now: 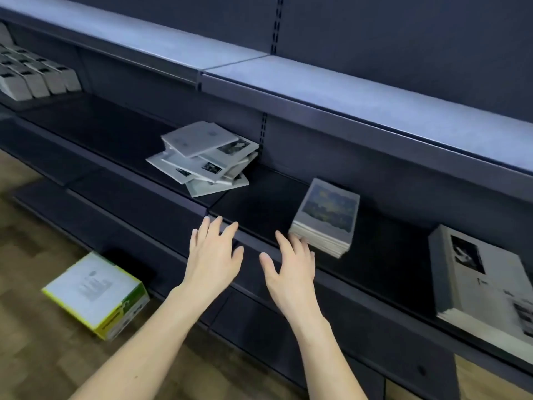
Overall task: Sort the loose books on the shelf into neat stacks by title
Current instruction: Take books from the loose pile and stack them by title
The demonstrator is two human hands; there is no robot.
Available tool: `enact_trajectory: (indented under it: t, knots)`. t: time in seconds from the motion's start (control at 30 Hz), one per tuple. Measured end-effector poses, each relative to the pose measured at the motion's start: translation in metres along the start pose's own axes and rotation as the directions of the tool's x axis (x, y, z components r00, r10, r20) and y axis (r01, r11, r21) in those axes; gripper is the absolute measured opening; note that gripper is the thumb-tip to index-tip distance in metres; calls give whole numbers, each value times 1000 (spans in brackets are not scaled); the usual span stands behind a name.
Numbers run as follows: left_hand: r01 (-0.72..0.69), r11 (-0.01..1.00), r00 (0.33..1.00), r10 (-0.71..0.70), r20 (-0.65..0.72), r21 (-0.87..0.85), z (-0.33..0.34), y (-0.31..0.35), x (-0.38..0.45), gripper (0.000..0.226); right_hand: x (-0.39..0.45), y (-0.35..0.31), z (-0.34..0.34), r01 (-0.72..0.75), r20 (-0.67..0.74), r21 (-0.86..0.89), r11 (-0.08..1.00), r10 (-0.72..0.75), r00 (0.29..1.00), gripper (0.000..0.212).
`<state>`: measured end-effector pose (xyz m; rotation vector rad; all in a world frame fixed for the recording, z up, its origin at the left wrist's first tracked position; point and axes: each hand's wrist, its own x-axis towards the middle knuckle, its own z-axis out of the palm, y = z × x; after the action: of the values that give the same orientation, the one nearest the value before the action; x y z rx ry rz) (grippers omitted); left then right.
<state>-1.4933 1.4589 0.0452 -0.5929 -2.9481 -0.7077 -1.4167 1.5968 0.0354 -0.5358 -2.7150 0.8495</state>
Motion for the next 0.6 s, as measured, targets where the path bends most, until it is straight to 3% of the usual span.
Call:
enact_trajectory:
  t: [0.4,0.6]
  knots:
    - [85,994,996,-88,-35,-64,-53,-100,27,55,25,-90,64,-18,58,232,972,5,998,54]
    - [168,983,984,-171,-41,-77,-57,-135,46,55,54,-117,98,22,112,310,951,-59,992,52]
